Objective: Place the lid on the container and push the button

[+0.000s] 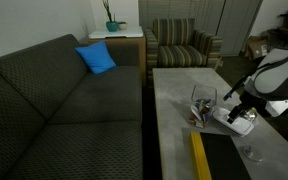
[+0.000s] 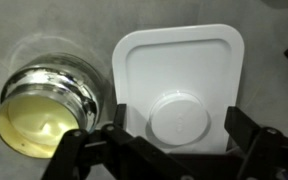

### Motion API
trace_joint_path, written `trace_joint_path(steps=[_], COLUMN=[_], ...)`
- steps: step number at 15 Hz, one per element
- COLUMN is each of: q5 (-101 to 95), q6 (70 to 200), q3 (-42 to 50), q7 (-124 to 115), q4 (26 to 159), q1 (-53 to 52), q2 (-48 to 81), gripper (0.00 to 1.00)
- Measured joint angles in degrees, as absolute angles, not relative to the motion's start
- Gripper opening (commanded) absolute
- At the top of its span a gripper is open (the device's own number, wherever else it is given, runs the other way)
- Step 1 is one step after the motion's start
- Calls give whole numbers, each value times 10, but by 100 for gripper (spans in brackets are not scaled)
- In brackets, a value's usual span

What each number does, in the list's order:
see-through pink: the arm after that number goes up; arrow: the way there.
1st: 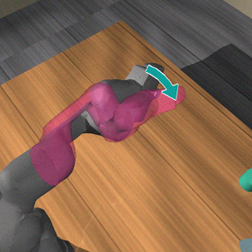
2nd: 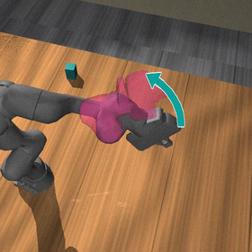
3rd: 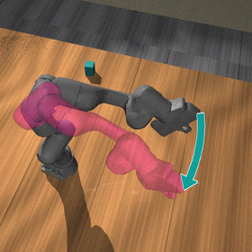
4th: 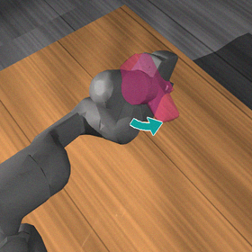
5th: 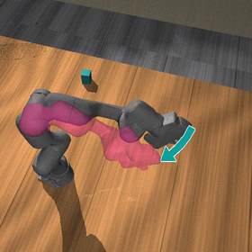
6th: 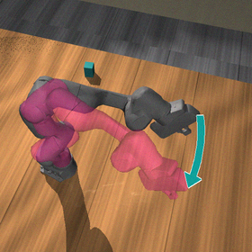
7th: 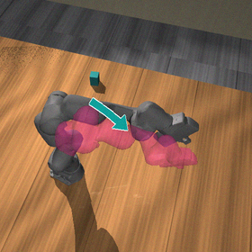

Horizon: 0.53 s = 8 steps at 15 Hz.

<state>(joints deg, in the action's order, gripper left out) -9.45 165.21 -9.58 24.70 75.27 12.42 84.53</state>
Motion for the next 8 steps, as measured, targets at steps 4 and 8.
trace_joint_path(steps=[4, 8], q5=[-92, -91], q6=[1652, 1652], q3=[-100, -100], q7=[246, 246], q4=[753, 752], q1=[125, 124], q2=[845, 845], gripper=[100, 100])
